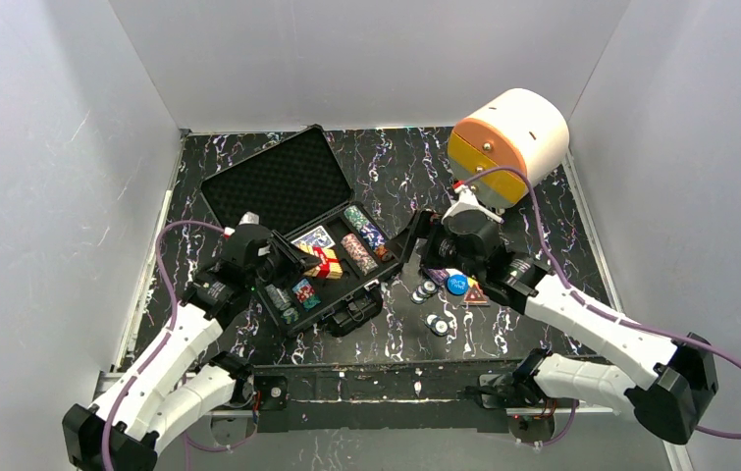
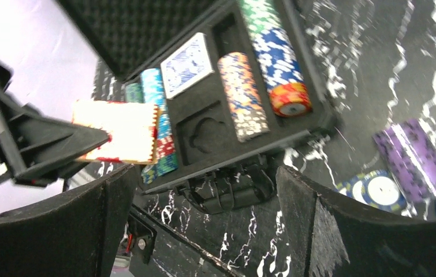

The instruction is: Pack up texas hold em set

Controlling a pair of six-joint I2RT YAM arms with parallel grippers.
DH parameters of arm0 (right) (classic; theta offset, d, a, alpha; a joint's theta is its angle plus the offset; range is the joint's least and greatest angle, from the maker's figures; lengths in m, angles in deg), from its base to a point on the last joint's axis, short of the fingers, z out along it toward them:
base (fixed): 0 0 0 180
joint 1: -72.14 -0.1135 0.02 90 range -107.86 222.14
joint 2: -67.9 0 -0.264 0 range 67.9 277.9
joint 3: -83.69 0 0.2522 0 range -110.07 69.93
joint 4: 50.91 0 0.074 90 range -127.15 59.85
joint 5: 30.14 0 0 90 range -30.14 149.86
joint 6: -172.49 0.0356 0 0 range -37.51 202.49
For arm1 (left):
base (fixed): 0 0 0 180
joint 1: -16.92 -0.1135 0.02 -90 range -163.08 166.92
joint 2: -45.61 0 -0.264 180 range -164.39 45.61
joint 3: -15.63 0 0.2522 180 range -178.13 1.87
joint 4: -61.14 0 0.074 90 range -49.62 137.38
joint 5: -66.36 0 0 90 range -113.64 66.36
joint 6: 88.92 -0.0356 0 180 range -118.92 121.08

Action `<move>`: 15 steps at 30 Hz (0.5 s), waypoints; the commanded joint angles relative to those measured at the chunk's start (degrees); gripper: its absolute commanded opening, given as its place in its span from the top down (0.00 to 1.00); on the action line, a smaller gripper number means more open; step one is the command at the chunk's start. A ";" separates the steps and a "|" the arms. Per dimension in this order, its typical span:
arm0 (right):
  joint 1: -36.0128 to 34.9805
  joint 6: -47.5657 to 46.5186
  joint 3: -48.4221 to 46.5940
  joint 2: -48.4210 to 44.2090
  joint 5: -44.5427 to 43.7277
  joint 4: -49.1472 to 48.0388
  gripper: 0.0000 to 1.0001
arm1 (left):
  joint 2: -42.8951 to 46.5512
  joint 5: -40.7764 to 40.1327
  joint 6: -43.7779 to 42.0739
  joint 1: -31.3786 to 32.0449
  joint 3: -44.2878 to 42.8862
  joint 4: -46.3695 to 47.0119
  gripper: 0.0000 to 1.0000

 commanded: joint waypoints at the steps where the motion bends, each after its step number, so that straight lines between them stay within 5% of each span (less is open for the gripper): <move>1: 2.33 8.28 -1.90 2.90 -4.65 8.83 0.02 | 0.55 -1.69 3.19 0.17 2.49 4.70 0.80; 15: 11.27 4.24 0.30 1.34 0.83 8.96 0.03 | -7.37 -20.67 8.84 9.56 2.86 9.46 0.80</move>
